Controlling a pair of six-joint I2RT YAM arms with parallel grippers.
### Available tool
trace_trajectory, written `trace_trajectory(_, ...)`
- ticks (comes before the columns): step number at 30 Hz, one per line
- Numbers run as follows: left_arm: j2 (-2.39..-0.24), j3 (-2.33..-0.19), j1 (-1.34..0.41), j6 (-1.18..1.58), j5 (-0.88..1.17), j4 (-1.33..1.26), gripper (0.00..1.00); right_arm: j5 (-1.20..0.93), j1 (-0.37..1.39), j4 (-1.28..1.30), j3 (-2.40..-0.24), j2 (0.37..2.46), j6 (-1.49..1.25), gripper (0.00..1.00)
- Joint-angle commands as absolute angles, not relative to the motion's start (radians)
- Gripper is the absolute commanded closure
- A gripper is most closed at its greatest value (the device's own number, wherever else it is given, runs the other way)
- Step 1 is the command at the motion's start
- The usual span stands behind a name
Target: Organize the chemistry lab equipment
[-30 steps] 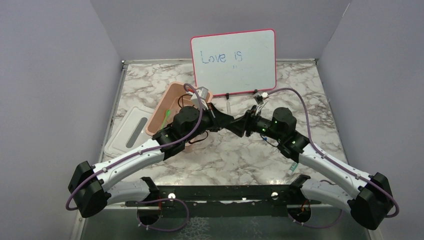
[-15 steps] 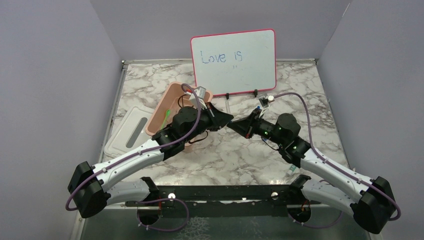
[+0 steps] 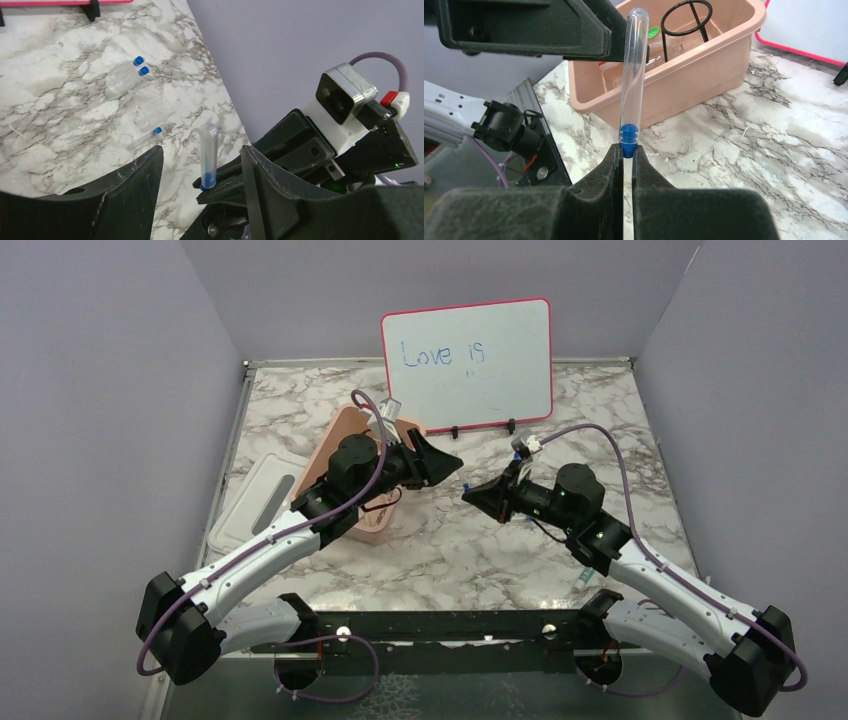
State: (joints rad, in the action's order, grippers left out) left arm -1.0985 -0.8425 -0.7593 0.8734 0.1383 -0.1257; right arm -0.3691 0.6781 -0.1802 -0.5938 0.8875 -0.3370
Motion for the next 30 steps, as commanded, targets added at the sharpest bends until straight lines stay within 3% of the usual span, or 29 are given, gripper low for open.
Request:
trace_trajectory(1, -1.128, -0.918, -0.719, 0.812, 0.362, -0.112, 0.39, -0.414, 0.676, -0.096, -0.647, 0.896, -0.258, 0.99)
trace_trajectory(13, -1.17, -0.948, -0.649, 0.773, 0.538, -0.005, 0.63, -0.475, 0.675, -0.074, -0.663, 0.915, -0.206, 0.99)
trace_trajectory(18, -1.202, -0.941, -0.641, 0.8, 0.582, -0.032, 0.64, -0.495, 0.676, -0.065, -0.666, 0.922, -0.199, 0.99)
trace_trajectory(27, -1.172, -0.917, -0.632, 0.784, 0.526, -0.037, 0.77, -0.551, 0.675, -0.03, -0.687, 0.926, -0.212, 0.99)
trace_trajectory(30, -1.17, -0.906, -0.632, 0.806, 0.551, -0.071, 0.88, -0.542, 0.675, -0.021, -0.691, 0.916, -0.23, 0.98)
